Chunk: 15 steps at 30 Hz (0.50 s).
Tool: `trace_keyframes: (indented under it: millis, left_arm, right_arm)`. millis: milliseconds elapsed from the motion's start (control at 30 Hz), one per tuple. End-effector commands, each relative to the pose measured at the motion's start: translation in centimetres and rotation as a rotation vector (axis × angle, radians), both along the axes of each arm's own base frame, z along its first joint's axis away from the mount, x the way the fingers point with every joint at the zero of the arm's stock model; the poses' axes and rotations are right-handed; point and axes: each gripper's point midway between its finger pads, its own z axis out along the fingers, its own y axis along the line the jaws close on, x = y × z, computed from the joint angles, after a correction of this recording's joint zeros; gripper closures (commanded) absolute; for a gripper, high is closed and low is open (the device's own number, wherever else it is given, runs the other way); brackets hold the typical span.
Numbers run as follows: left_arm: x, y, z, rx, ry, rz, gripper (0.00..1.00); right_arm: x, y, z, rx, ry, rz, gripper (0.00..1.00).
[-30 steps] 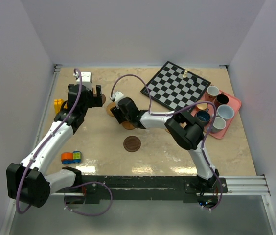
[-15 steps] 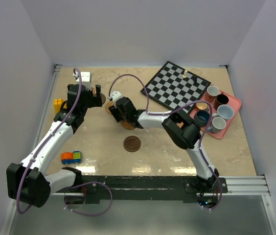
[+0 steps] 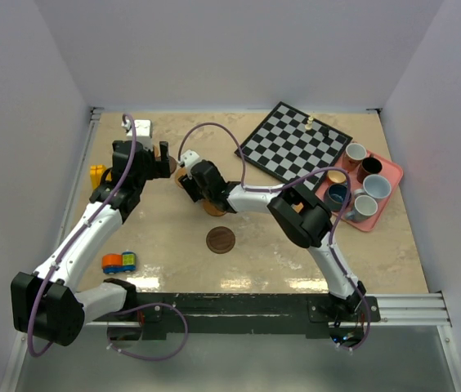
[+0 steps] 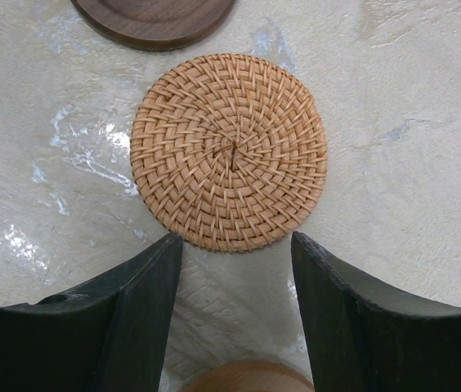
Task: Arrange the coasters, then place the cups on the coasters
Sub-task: Move the coaster to the center of the board.
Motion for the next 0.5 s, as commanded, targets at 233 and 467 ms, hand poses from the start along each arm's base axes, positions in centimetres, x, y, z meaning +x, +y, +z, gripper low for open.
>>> trace_keyframes:
  millis: [233, 467]
  left_arm:
    - [0.4, 0.2, 1.2, -0.028, -0.042, 0.011, 0.05]
    - [0.5, 0.1, 1.0, -0.027, -0.034, 0.008, 0.05]
  right_arm:
    - [-0.1, 1.3, -0.8, -0.014, -0.004, 0.040, 0.40]
    - [-0.2, 2.1, -0.6, -0.003, -0.011, 0.058, 0.40]
